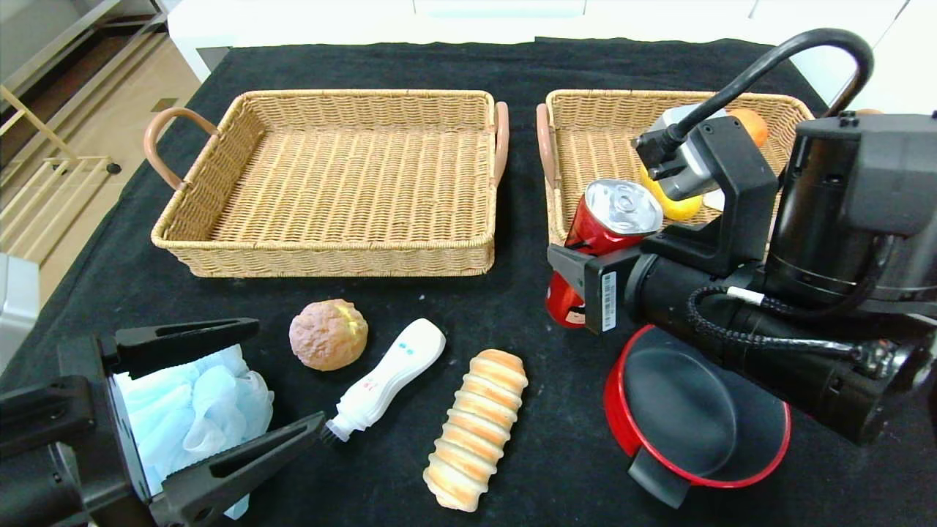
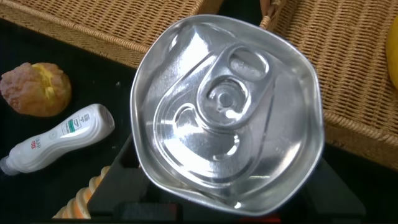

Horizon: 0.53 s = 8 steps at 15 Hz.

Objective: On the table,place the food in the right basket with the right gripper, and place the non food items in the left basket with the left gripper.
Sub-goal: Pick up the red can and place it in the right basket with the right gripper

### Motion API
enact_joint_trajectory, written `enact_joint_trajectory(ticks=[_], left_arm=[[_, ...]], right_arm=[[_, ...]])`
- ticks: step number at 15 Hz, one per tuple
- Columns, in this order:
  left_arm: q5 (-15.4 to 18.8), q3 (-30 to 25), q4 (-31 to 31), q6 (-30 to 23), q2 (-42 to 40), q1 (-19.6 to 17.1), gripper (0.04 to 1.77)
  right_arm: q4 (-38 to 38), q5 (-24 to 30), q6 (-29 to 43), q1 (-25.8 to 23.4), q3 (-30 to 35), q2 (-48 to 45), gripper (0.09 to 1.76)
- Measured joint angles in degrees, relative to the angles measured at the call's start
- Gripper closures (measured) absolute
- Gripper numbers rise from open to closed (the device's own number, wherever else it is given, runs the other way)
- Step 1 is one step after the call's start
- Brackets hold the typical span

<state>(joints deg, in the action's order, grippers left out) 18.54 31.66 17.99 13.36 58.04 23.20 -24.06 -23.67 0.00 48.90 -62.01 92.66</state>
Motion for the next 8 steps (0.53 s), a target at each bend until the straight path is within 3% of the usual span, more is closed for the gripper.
enact_joint_trajectory(ticks=[8], left_arm=[[-0.02,0.04,0.06,-0.11,0.17,0.0,0.09]], right_arm=[[11.58,1.96,2.01,-7.12,-16.73,-0.68,0.83]])
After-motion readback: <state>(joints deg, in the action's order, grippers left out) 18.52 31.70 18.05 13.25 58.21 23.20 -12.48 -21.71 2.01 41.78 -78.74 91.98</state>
